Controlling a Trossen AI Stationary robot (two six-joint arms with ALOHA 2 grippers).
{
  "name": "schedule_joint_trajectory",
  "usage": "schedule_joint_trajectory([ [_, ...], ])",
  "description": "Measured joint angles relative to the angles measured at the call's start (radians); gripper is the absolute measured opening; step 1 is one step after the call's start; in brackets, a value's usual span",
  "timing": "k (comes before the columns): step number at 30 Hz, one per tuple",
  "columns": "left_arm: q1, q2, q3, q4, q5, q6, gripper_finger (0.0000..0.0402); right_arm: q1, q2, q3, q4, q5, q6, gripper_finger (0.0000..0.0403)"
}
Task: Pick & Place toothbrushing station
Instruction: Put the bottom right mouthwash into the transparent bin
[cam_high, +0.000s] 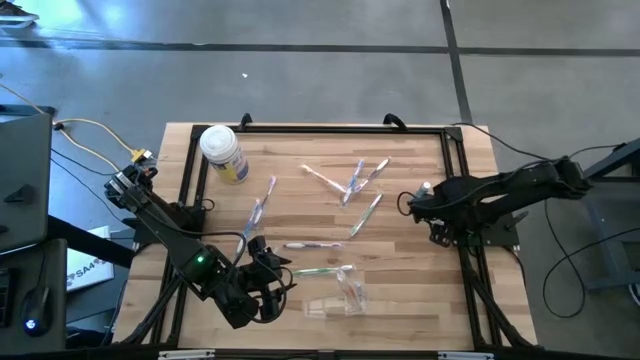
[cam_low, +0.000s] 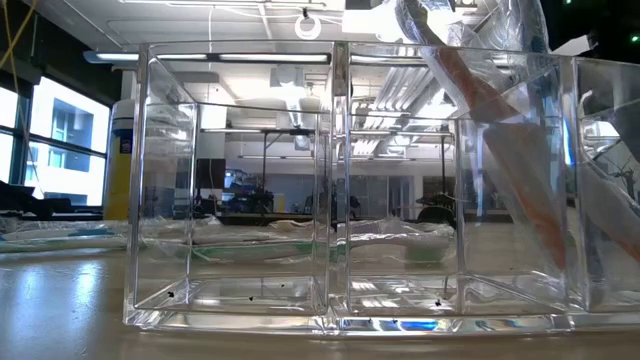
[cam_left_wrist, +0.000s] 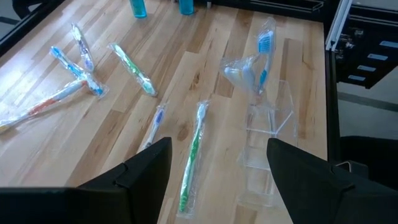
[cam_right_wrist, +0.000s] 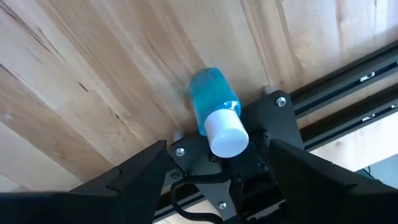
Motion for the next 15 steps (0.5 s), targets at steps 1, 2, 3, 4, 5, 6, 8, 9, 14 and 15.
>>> schedule_joint_trajectory([
  [1,0.0,0.0,0.0,0.0,0.0,0.0,0.0261,0.0,0.007,0.0,-0.001,0.0,0.0,0.0274],
  [2,0.0,0.0,0.0,0.0,0.0,0.0,0.0261,0.0,0.016,0.0,-0.002,0.0,0.0,0.0274],
  [3,0.0,0.0,0.0,0.0,0.0,0.0,0.0261,0.0,0.023,0.0,-0.001,0.0,0.0,0.0274],
  [4,0.0,0.0,0.0,0.0,0.001,0.0,0.0261,0.0,0.03,0.0,-0.001,0.0,0.0,0.0274],
  [5,0.0,0.0,0.0,0.0,0.003,0.0,0.0261,0.0,0.038,0.0,-0.001,0.0,0.0,0.0274],
  [6,0.0,0.0,0.0,0.0,0.007,0.0,0.0261,0.0,0.044,0.0,-0.001,0.0,0.0,0.0274],
  [8,0.0,0.0,0.0,0.0,0.015,0.0,0.0261,0.0,0.055,0.0,-0.001,0.0,0.0,0.0274],
  [9,0.0,0.0,0.0,0.0,0.015,-0.002,0.0261,0.0,0.061,0.0,-0.001,0.0,0.0,0.0274],
  [14,0.0,0.0,0.0,0.0,0.016,-0.005,0.0261,0.0,0.069,0.0,0.0,0.0,0.012,0.0274],
  [15,0.0,0.0,0.0,0.0,0.016,-0.005,0.0261,0.0,0.069,0.0,0.001,0.001,0.019,0.0274],
])
